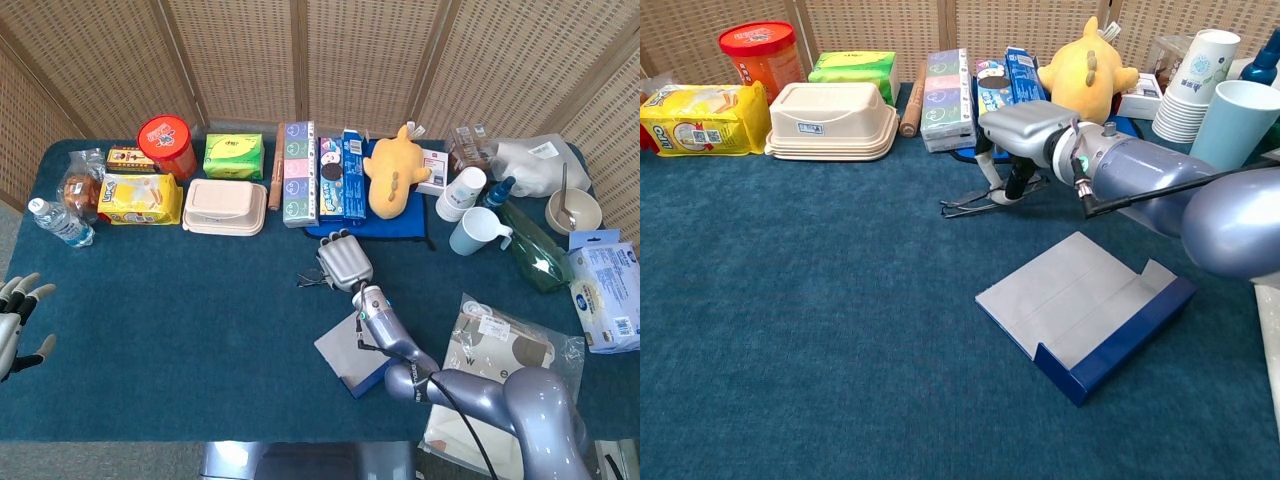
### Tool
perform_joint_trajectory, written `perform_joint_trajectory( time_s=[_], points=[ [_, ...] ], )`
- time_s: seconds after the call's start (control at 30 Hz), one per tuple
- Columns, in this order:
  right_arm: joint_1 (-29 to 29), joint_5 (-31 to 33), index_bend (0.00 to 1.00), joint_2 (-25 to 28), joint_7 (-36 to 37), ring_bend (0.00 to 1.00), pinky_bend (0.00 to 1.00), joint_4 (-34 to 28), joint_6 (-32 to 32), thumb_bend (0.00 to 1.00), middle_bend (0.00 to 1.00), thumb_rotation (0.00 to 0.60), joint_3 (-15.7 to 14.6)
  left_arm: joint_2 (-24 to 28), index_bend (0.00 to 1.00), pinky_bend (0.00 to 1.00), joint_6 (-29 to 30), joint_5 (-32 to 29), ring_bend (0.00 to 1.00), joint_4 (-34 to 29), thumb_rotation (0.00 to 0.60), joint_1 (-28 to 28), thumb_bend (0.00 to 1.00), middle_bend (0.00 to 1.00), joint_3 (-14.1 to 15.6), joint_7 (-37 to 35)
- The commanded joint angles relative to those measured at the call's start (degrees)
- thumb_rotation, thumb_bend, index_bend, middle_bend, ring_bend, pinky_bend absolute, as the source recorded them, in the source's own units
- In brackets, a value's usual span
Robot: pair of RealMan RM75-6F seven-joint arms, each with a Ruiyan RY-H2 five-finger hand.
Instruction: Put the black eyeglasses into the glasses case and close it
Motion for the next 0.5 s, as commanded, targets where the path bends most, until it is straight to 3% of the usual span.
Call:
perform_joint_trajectory(
  time_s=[0.03, 0.23, 0.5],
  points=[
    [-0.3, -0.3, 0.67, 0.4, 0.5, 0.29, 0.27, -1.2, 0.5, 0.32, 0.41, 0.6, 0.1, -0.1, 0.16, 0.0, -0.1, 0.0, 0.01, 0.1, 0.6, 0.0, 0.32, 0.07, 0.0, -0.1],
    [-1.7, -0.5, 0.67, 2.6, 1.1, 0.29, 0.28, -5.9, 2.2, 0.32, 0.41, 0.6, 0.2, -0.3, 0.16, 0.0, -0.3, 0.1, 0.01, 0.4, 0.6, -0.1, 0.32, 0.07, 0.0, -0.2],
    [-6.0, -0.1, 0.67, 9.4, 1.5, 0.29, 0.28, -19.4, 5.2, 0.31, 0.41, 0.6, -1.4, -0.4, 0.16, 0.0, -0.6, 0.3, 0.0, 0.8, 0.6, -0.6, 0.32, 0.07, -0.4, -0.3]
  ],
)
